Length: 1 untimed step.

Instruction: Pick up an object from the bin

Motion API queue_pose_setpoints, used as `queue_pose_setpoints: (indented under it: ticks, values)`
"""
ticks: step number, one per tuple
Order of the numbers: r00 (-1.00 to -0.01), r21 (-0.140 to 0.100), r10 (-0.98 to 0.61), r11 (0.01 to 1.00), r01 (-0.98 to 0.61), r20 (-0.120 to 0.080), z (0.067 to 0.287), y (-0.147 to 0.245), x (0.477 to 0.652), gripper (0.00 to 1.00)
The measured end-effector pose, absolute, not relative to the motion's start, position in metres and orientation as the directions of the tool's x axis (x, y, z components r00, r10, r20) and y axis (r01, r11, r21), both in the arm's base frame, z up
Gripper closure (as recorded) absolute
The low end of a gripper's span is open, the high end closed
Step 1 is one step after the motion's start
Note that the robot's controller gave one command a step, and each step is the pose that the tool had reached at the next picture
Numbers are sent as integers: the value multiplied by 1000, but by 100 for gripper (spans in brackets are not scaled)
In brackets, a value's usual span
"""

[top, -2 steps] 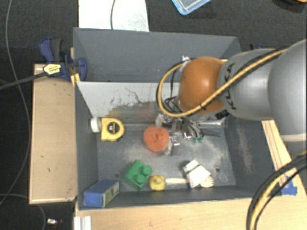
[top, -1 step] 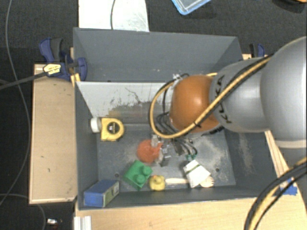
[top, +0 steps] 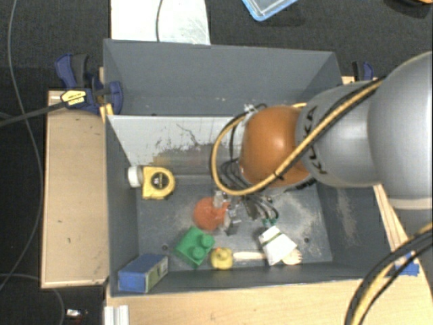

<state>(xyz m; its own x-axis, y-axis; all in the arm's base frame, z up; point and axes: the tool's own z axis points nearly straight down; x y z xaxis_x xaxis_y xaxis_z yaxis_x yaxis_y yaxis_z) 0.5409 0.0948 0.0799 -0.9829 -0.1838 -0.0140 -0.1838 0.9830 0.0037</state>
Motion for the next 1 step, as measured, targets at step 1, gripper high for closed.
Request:
queue_pose_setpoints:
  ticks: [1]
  values:
    - [-984,3,-179,984,-179,-10,163,96,538,100]
